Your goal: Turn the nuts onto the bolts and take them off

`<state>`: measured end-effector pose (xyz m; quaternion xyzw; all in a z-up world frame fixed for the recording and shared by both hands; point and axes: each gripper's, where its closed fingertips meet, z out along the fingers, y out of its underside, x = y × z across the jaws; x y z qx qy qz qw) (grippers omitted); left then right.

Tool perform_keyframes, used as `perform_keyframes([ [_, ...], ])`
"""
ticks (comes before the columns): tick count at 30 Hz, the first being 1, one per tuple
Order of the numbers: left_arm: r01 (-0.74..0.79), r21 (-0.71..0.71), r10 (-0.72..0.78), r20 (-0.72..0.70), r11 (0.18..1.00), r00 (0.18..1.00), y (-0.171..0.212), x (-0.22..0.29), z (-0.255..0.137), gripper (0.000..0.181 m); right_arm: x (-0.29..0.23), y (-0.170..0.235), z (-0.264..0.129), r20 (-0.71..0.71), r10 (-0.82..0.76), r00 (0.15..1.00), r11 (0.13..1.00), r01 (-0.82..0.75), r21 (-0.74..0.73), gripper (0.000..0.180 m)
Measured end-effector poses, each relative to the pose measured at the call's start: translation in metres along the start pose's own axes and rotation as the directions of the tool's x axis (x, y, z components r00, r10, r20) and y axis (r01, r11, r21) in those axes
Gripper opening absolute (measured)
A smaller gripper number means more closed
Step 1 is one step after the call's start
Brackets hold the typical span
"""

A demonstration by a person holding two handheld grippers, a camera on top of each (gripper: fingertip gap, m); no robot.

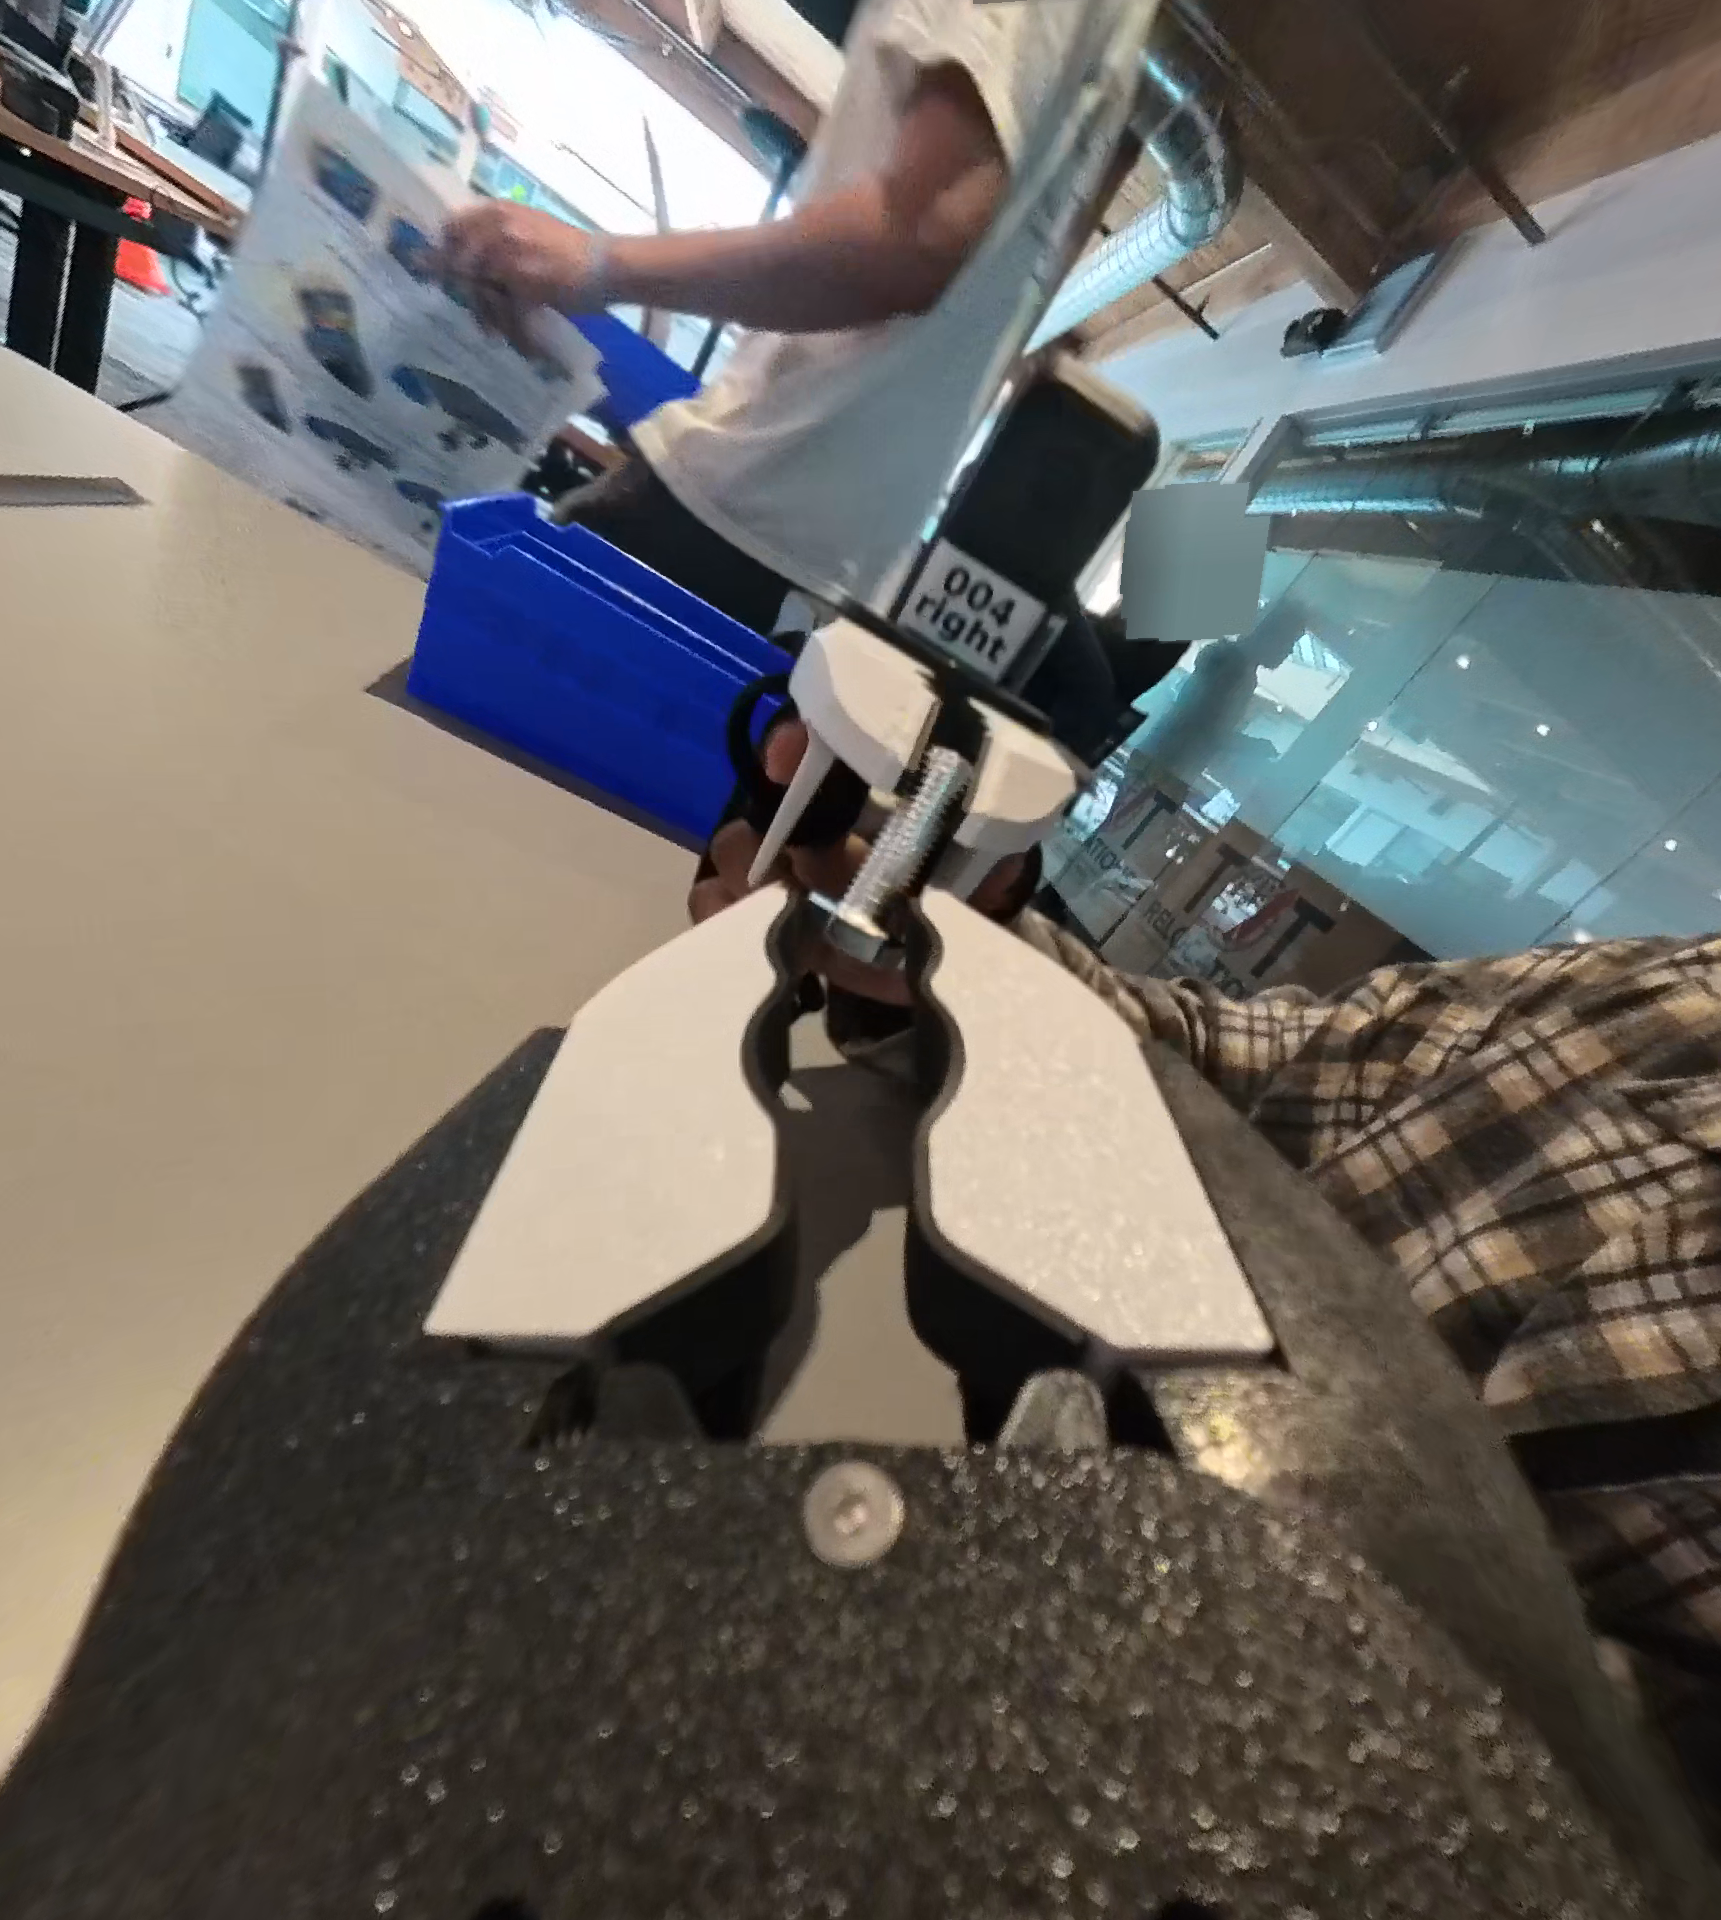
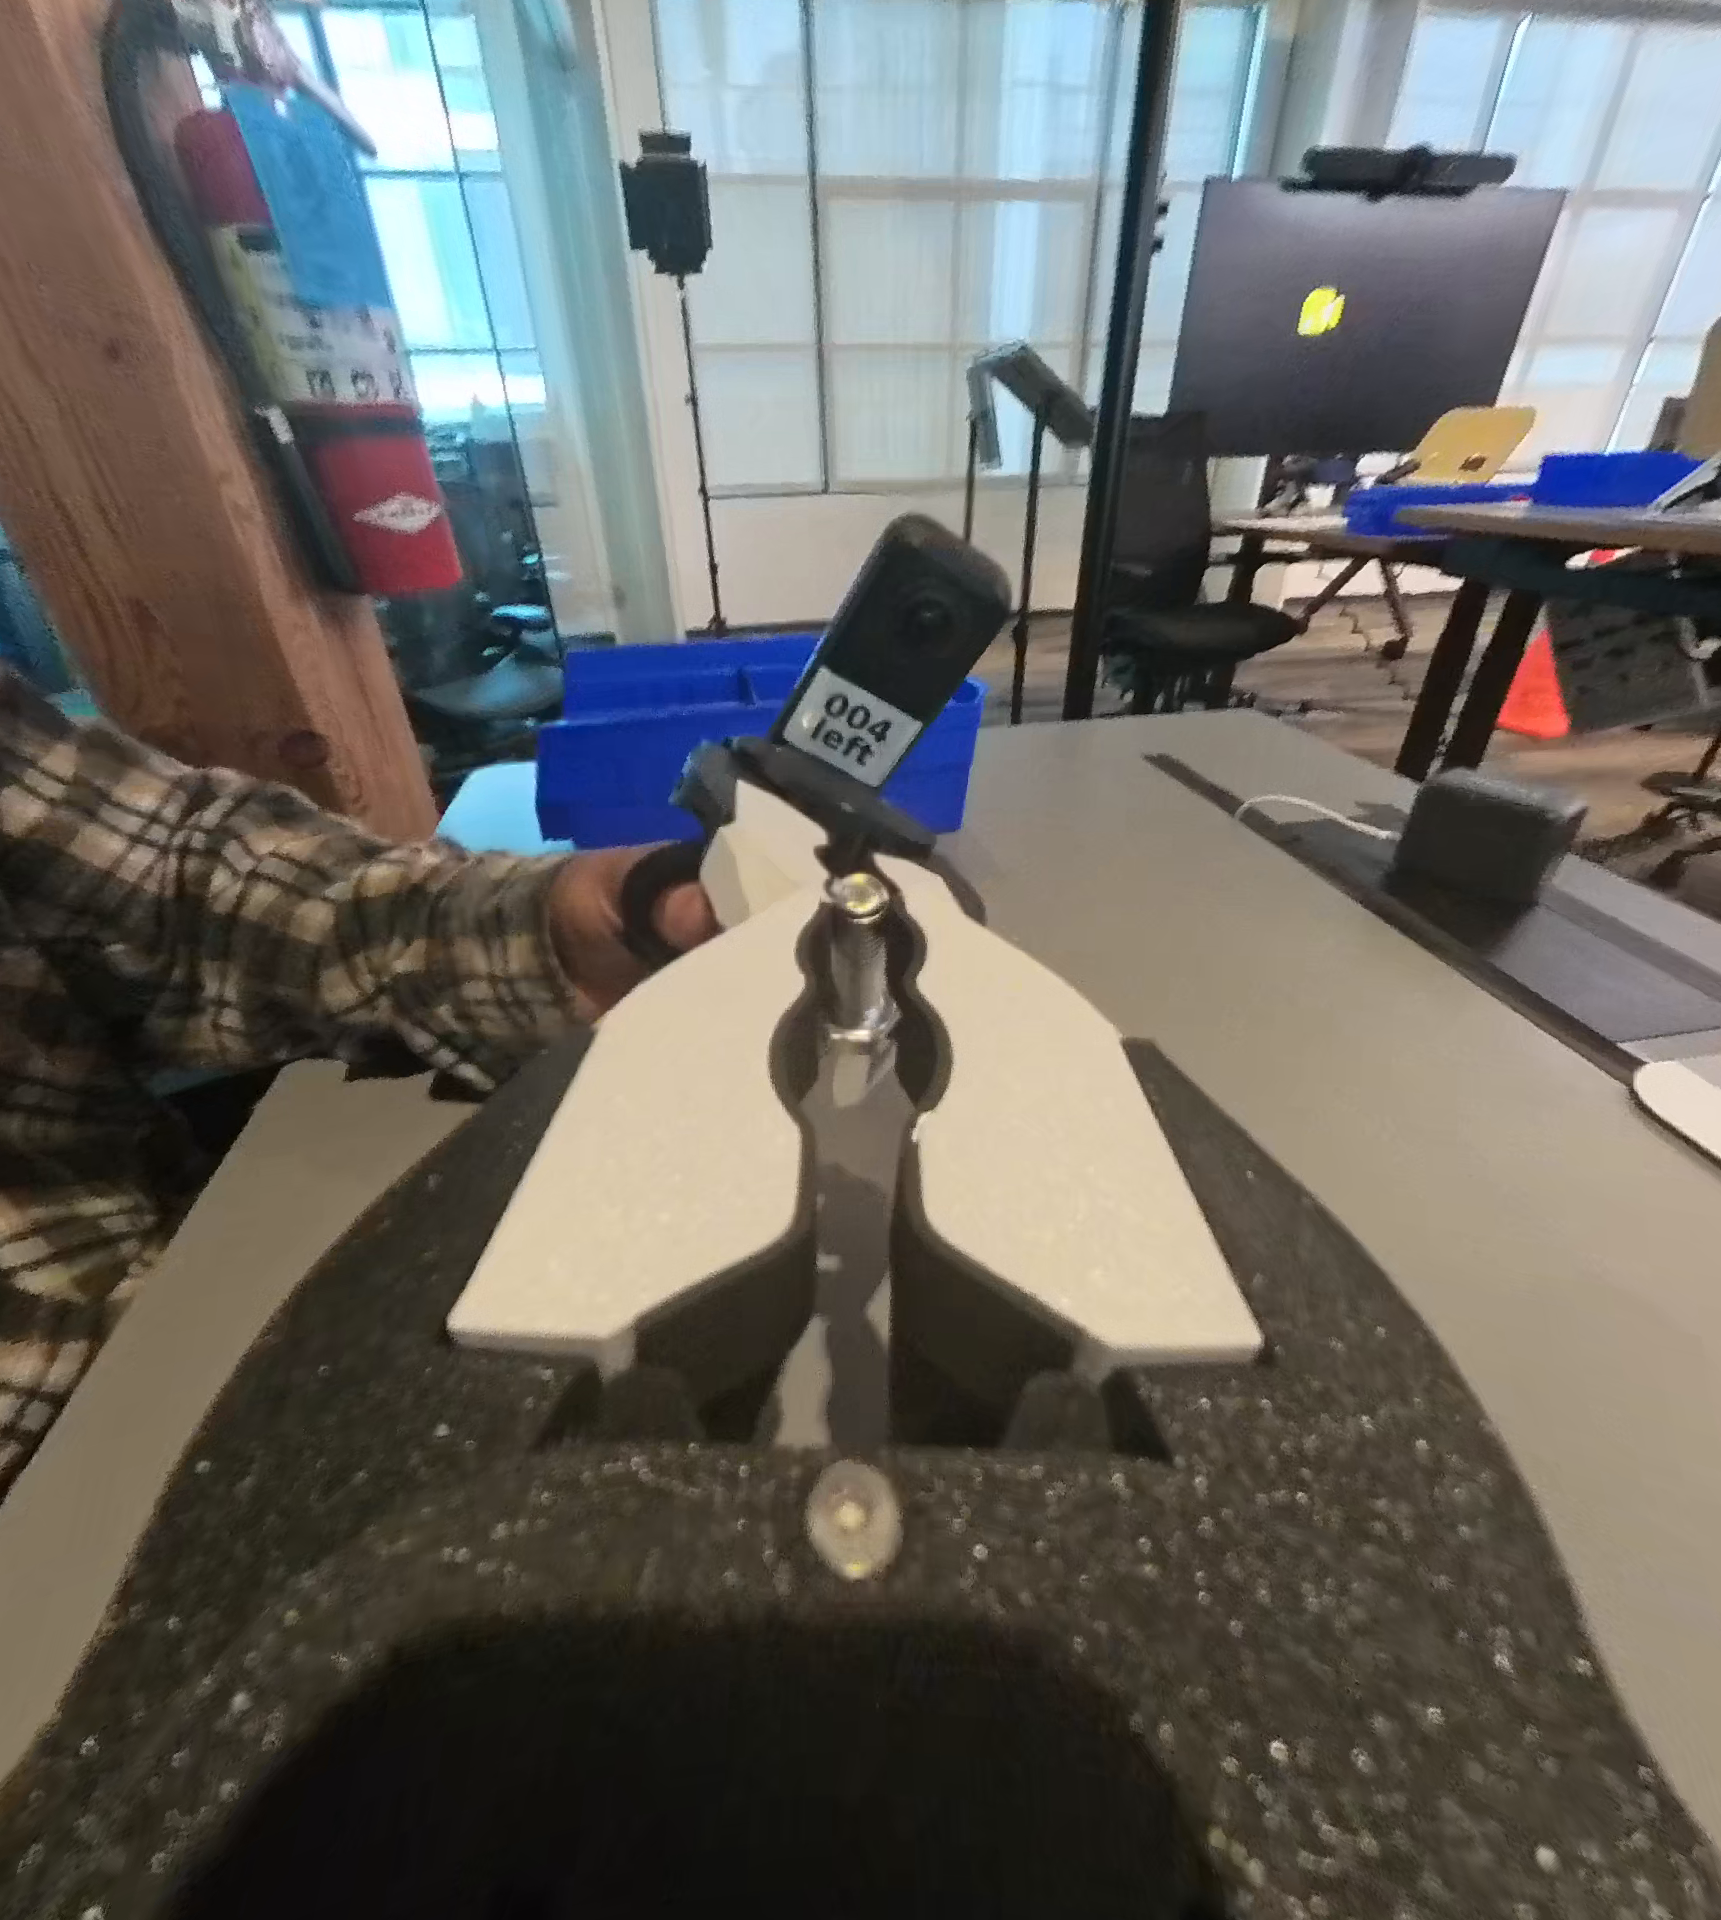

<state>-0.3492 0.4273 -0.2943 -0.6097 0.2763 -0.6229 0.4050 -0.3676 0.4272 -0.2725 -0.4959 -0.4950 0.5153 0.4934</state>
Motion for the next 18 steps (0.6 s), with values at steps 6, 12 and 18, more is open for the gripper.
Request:
perform_keyframes([
  [6, -0.25, -0.127, 0.264, 0.108, 0.96, 0.958, 0.006, -0.008, -0.006, 0.038, 0.003, -0.003, 0.008, 0.088, 0.093, 0.992, 0.982, -0.077, -0.17, 0.009],
  [12, -0.38, -0.231, 0.417, 0.139, 0.896, 0.898, 0.016, -0.011, -0.006, 0.036, 0.005, 0.013, 0.017, 0.144, 0.195, 0.97, 0.938, -0.141, -0.316, 0.009],
  [18, -0.394, -0.275, 0.441, 0.134, 0.877, 0.887, 0.025, -0.013, -0.003, 0.026, 0.002, 0.016, 0.021, 0.173, 0.201, 0.964, 0.939, -0.14, -0.313, 0.009],
])
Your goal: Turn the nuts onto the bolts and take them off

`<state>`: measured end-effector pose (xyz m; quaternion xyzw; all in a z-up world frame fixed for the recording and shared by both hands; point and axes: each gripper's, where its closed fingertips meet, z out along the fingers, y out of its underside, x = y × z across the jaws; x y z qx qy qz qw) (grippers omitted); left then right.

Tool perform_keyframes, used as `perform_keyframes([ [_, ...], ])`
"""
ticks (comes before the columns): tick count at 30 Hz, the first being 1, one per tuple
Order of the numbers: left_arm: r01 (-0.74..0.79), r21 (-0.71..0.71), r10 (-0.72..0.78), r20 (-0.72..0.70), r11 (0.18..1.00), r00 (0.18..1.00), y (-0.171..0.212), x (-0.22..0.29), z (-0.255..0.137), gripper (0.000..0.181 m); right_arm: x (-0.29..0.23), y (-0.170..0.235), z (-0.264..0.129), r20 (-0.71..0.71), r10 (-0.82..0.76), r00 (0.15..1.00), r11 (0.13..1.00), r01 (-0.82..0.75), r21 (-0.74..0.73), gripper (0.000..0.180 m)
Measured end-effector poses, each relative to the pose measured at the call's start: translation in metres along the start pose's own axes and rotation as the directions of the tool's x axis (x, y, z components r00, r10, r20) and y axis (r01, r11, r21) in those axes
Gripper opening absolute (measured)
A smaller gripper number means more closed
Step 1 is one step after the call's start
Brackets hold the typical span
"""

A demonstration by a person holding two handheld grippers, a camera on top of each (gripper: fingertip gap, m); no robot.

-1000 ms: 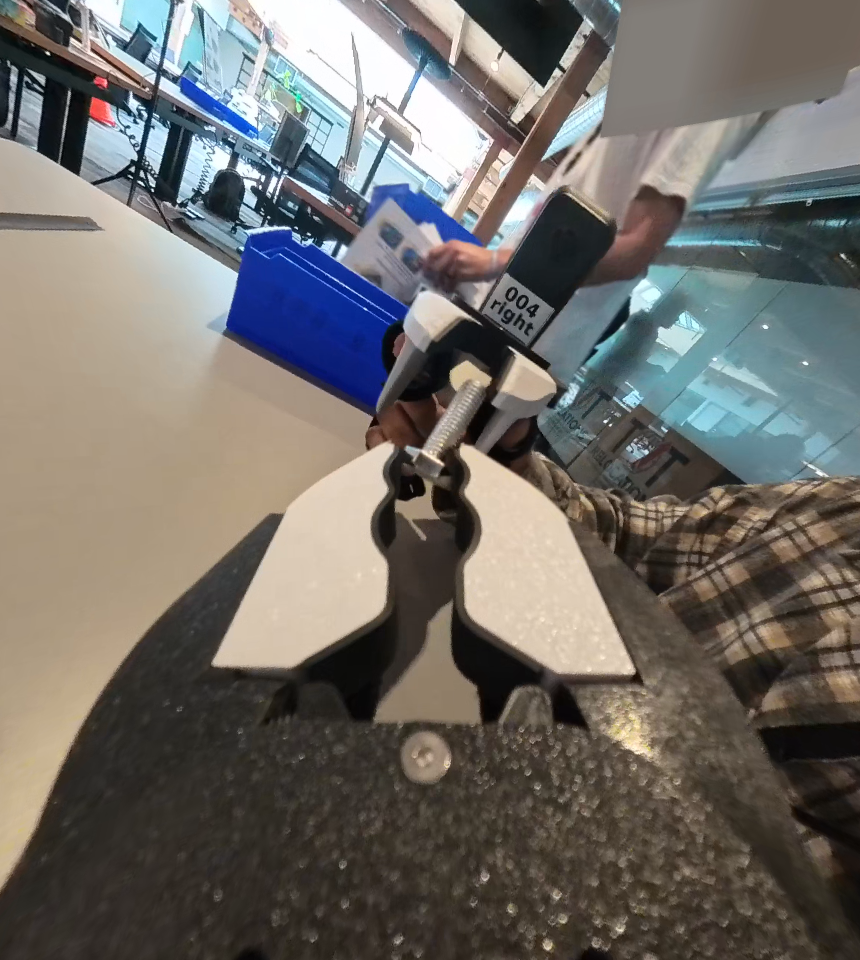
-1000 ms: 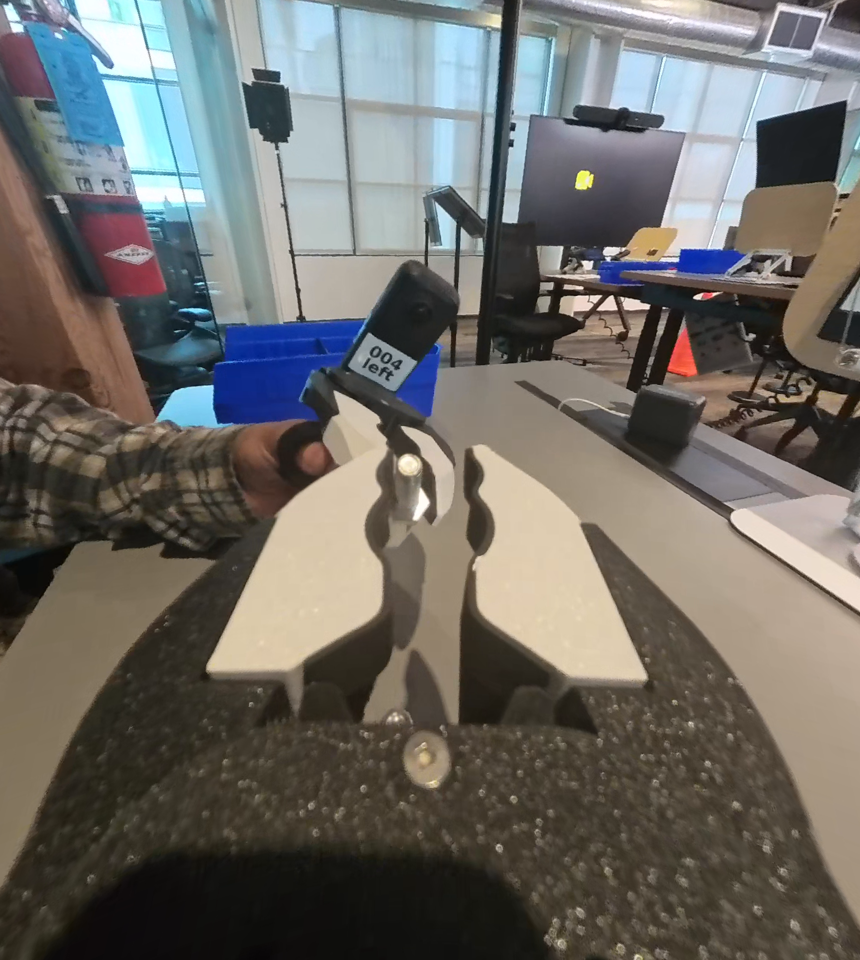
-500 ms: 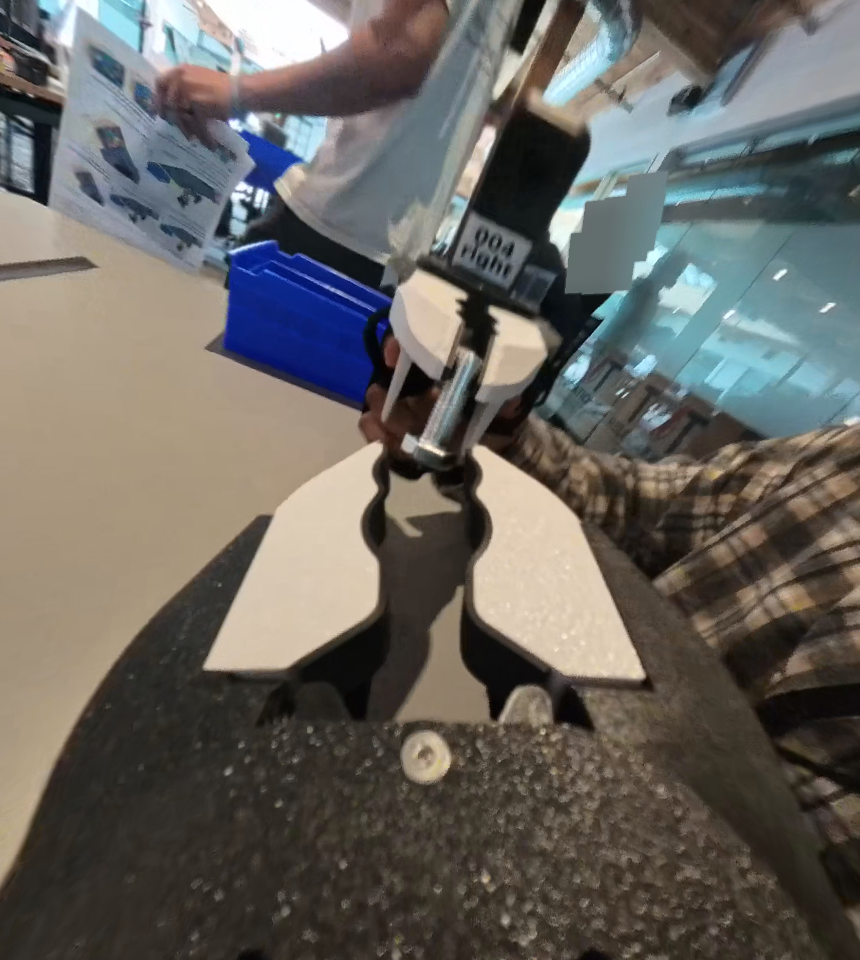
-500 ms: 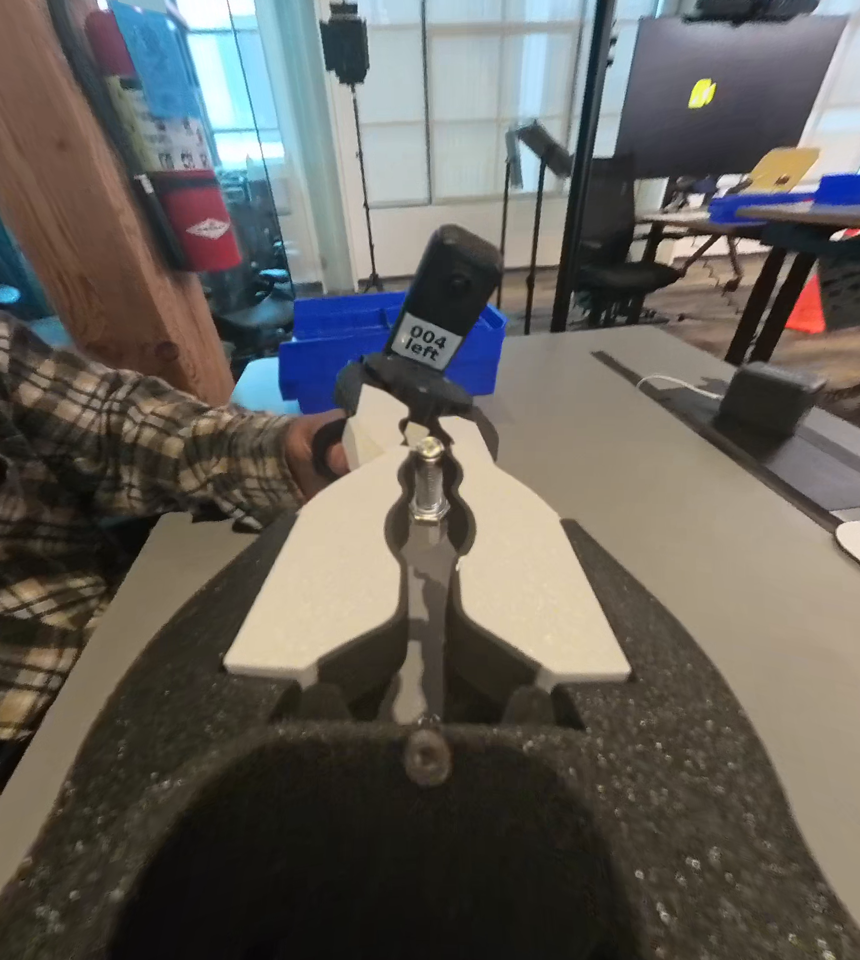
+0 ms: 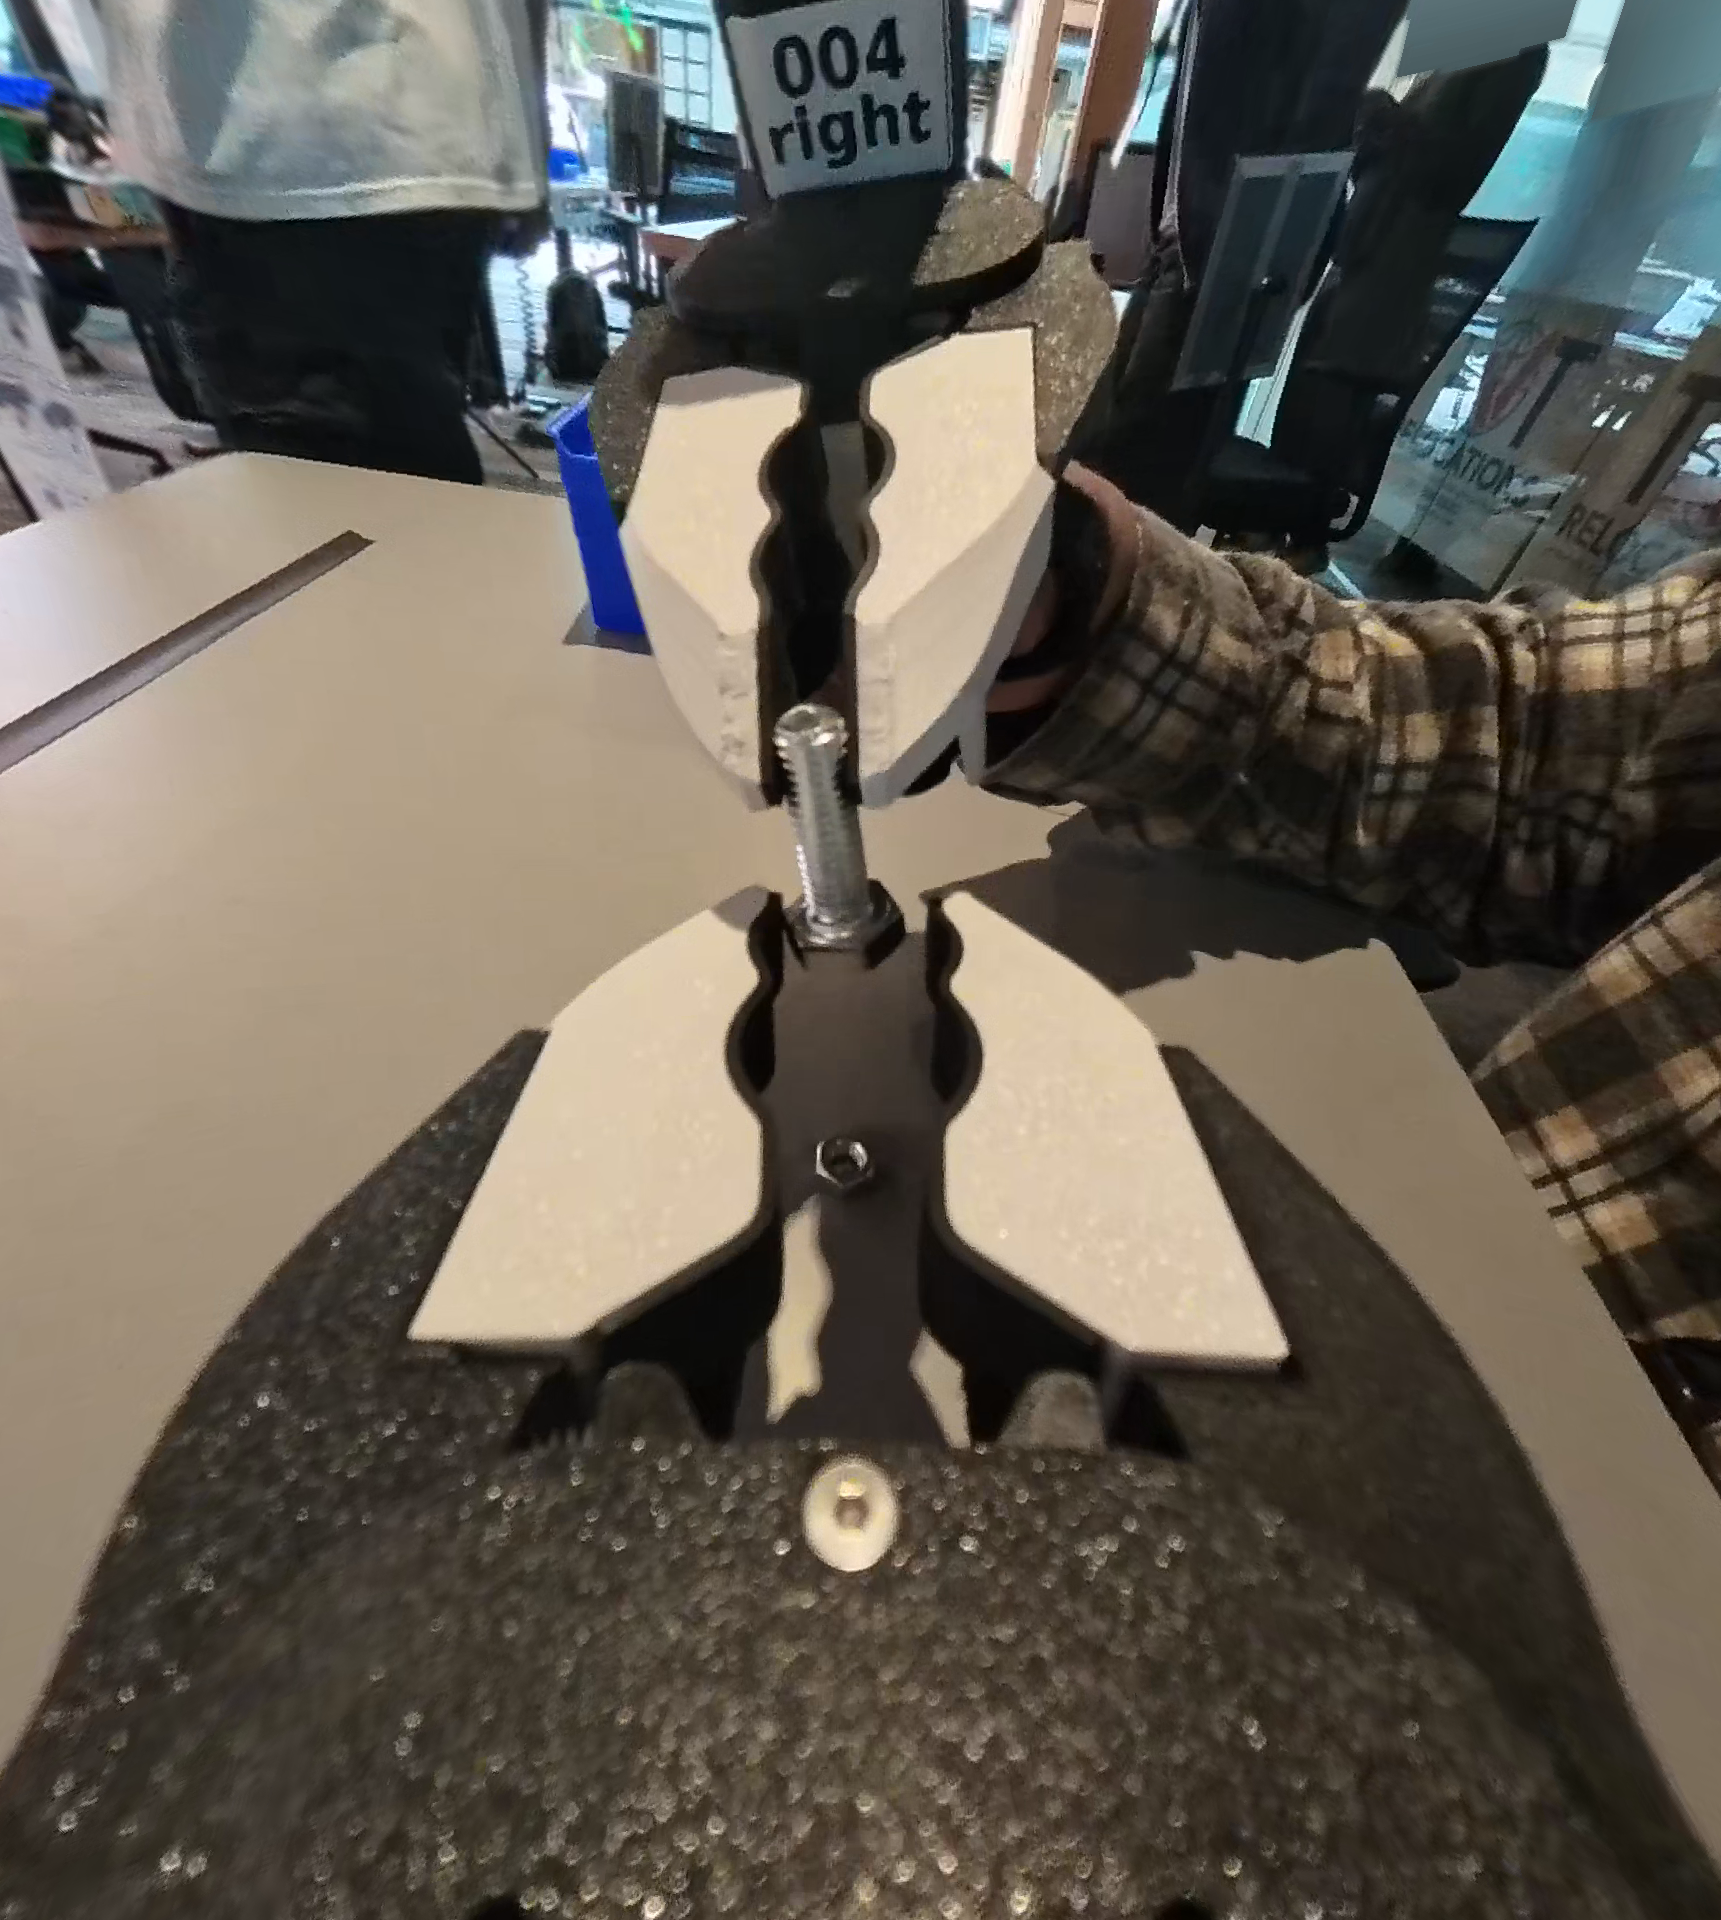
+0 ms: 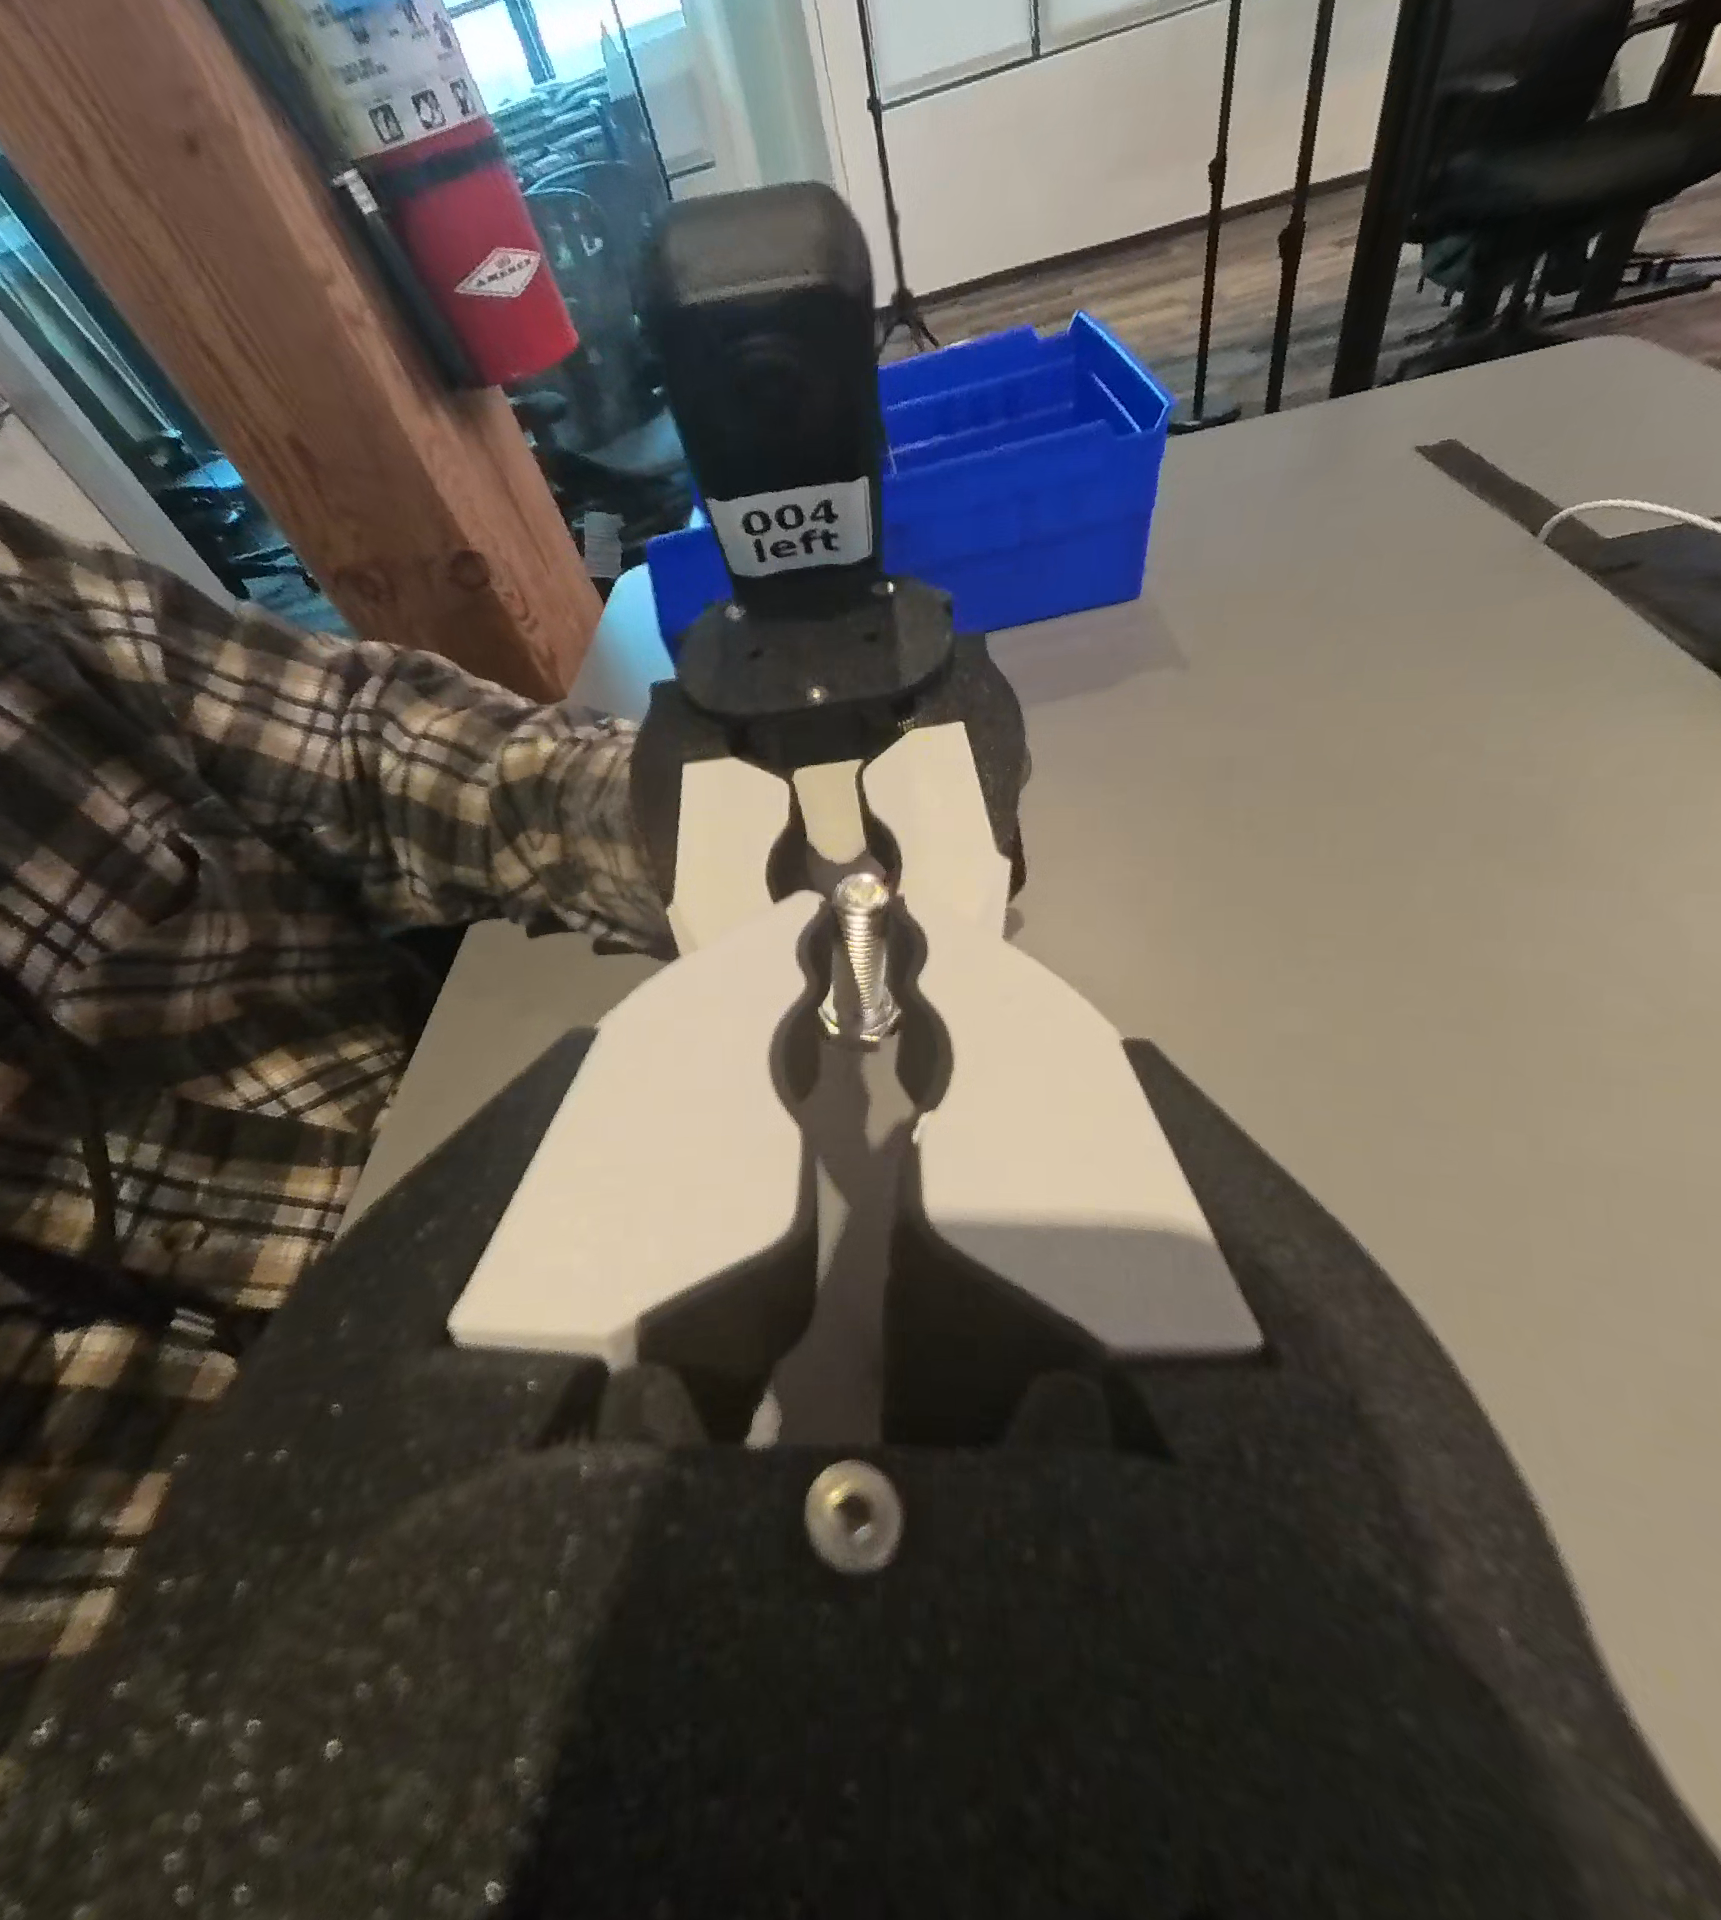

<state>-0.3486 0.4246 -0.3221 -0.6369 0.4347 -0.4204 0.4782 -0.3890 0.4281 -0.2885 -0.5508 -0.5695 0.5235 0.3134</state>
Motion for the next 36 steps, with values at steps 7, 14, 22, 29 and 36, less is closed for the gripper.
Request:
perform_keyframes([
  [7, 0.028, 0.004, -0.028, -0.009, 1.0, 1.0, 0.0, 0.0, 0.001, 0.022, -0.001, 0.001, 0.0, 0.009, -0.014, 1.0, 1.0, 0.014, 0.022, 0.009],
  [14, 0.078, 0.038, -0.076, -0.045, 0.996, 0.996, -0.004, 0.004, 0.001, 0.021, -0.006, 0.0, -0.003, 0.021, -0.078, 0.997, 0.995, 0.077, 0.068, 0.009],
  [22, 0.11, 0.095, -0.102, -0.085, 0.989, 0.991, -0.013, 0.009, 0.0, 0.023, -0.01, -0.006, -0.007, 0.033, -0.107, 0.994, 0.988, 0.102, 0.115, 0.009],
  [29, 0.108, 0.104, -0.099, -0.089, 0.989, 0.991, -0.015, 0.011, 0.0, 0.022, -0.014, -0.009, -0.007, 0.046, -0.121, 0.992, 0.984, 0.113, 0.134, 0.009],
  [36, 0.09, 0.06, -0.085, -0.081, 0.994, 0.993, -0.01, 0.014, 0.006, 0.021, -0.016, -0.006, -0.002, 0.055, -0.121, 0.991, 0.986, 0.113, 0.124, 0.009],
])
